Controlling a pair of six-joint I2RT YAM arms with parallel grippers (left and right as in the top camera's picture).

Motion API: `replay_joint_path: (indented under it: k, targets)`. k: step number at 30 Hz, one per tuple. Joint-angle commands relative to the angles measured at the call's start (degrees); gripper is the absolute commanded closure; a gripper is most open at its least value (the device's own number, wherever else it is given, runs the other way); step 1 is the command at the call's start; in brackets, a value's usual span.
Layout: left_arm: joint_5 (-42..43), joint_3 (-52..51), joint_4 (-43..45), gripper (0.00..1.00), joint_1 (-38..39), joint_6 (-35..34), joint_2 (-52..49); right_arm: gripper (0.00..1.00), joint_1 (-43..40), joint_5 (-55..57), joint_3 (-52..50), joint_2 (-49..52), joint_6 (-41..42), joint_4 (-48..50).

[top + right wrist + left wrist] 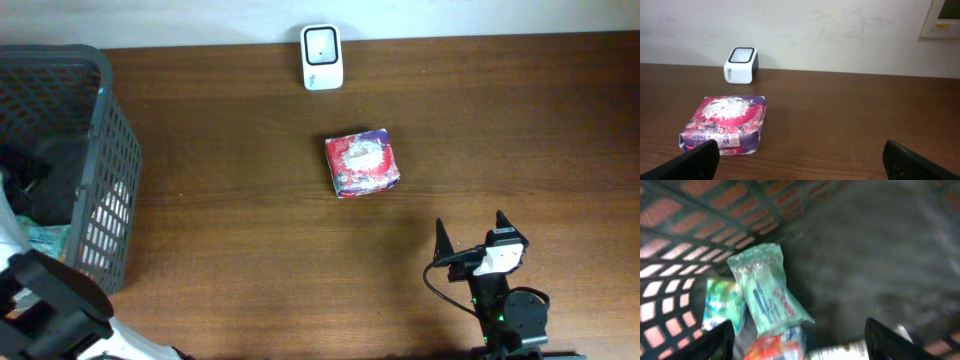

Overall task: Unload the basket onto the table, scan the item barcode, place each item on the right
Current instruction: 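Reach the left gripper back into the basket and grasp the green pouch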

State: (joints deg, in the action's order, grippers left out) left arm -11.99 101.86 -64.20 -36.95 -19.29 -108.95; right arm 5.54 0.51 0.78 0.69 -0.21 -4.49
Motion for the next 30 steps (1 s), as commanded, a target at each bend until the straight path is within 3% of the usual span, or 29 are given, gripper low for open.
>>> replay_joint_path:
  k: [1, 8, 12, 17, 22, 23, 24, 25, 26, 27, 30]
  targets:
    - [-5.5, -8.8, 8.2, 0.24, -0.2, -0.6, 0.5, 0.01, -0.4, 0.1, -0.5, -0.3, 0.0, -0.2]
    - [-8.5, -20.0, 18.6, 0.24, -0.2, -0.6, 0.2, 0.01, -0.4, 0.1, -0.5, -0.3, 0.0, -0.2]
    - [-16.3, -22.9, 21.5, 0.25, -0.4, -0.6, 0.2, 0.01, -0.4, 0.1, -0.5, -0.3, 0.0, -0.2]
    - [-11.4, -23.3, 23.2, 0.34, -0.5, -0.6, -0.9, 0.01, -0.4, 0.1, -0.5, -0.3, 0.0, -0.2]
    - [-11.1, -23.4, 22.2, 0.32, -0.5, -0.6, -7.3, 0.01, -0.4, 0.1, -0.5, -0.3, 0.0, -0.2]
    - [-11.1, -23.4, 21.9, 0.38, -0.5, -0.6, -7.8, 0.01, -0.4, 0.1, -0.5, -0.3, 0.0, -0.2]
    - [-11.1, -23.4, 21.9, 0.52, -0.5, -0.6, -7.8, 0.01, -0.4, 0.1, -0.5, -0.3, 0.0, -0.2]
    - [-11.1, -23.3, 21.9, 0.69, -0.5, -0.6, -7.7, 0.01, -0.4, 0.1, -0.5, -0.3, 0.0, -0.2]
    - [-11.2, -23.1, 21.7, 0.92, -0.5, -0.6, -7.6, 0.01, -0.4, 0.1, -0.5, -0.3, 0.0, -0.2]
    - [-11.2, -22.3, 20.7, 1.0, -0.5, -0.6, -7.1, 0.01, -0.4, 0.1, -0.5, -0.3, 0.0, -0.2]
    - [-11.1, -17.7, 16.5, 1.0, -0.2, -0.6, -3.0, 0.01, -0.4, 0.1, -0.5, -0.3, 0.0, -0.2]
